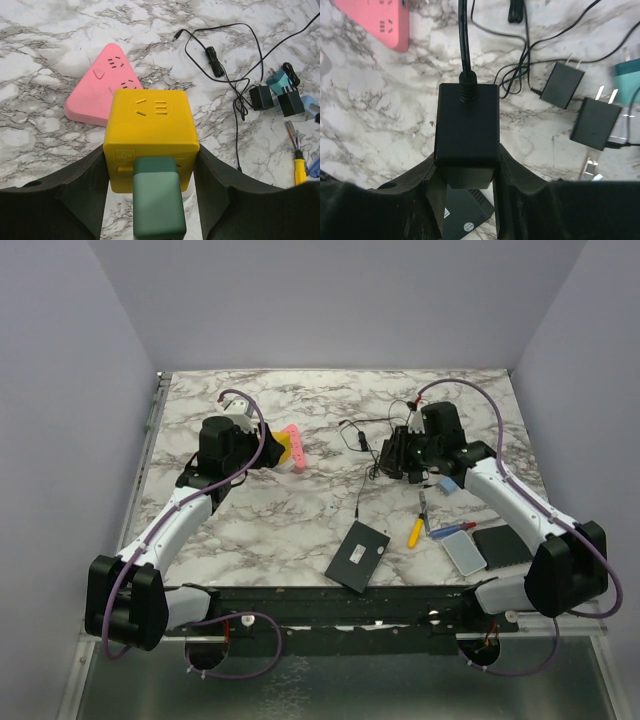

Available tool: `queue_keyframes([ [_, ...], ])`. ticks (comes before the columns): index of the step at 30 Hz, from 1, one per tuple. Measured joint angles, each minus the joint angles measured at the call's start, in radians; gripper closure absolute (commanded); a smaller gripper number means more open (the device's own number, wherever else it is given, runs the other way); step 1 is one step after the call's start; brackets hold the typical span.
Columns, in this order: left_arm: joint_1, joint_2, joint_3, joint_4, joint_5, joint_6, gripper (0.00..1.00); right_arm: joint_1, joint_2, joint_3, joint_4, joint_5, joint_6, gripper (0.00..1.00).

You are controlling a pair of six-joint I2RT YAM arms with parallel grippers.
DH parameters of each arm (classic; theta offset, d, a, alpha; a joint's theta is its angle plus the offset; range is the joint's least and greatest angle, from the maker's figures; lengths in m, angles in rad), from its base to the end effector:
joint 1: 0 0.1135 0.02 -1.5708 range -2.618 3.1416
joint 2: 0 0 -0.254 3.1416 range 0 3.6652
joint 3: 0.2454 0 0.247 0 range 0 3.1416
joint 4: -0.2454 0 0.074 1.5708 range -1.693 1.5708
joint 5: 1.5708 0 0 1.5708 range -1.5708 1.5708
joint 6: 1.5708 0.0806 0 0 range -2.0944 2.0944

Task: Pull the plug off the socket
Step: Place the plug at the center of the board.

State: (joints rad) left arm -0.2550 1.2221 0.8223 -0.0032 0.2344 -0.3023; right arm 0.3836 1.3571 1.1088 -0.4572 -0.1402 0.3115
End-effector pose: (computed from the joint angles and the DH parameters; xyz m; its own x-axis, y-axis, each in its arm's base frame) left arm 0.3025 -0.0982 0.2545 -0.4969 -0.1697 -0.8511 0.3186 0.8765 -0.3608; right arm 0.3020 0.1340 0.2613 -0.7162 0.0382 -0.6969 -0.2624 0.9105 0.3196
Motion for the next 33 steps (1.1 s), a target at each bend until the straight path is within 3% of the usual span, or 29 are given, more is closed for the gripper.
queue_keyframes([
  [9,0.000,0.000,0.000,0.000,0.000,0.000,1.00,-0.067,0.189,-0.101,0.121,-0.251,0.040,1.00],
  [23,0.000,0.009,0.000,-0.001,0.008,-0.003,1.00,-0.099,0.428,-0.045,0.207,-0.434,0.059,0.98],
  [33,0.000,0.010,0.000,-0.001,0.012,-0.003,1.00,-0.177,0.496,-0.028,0.196,-0.483,0.080,0.71],
])
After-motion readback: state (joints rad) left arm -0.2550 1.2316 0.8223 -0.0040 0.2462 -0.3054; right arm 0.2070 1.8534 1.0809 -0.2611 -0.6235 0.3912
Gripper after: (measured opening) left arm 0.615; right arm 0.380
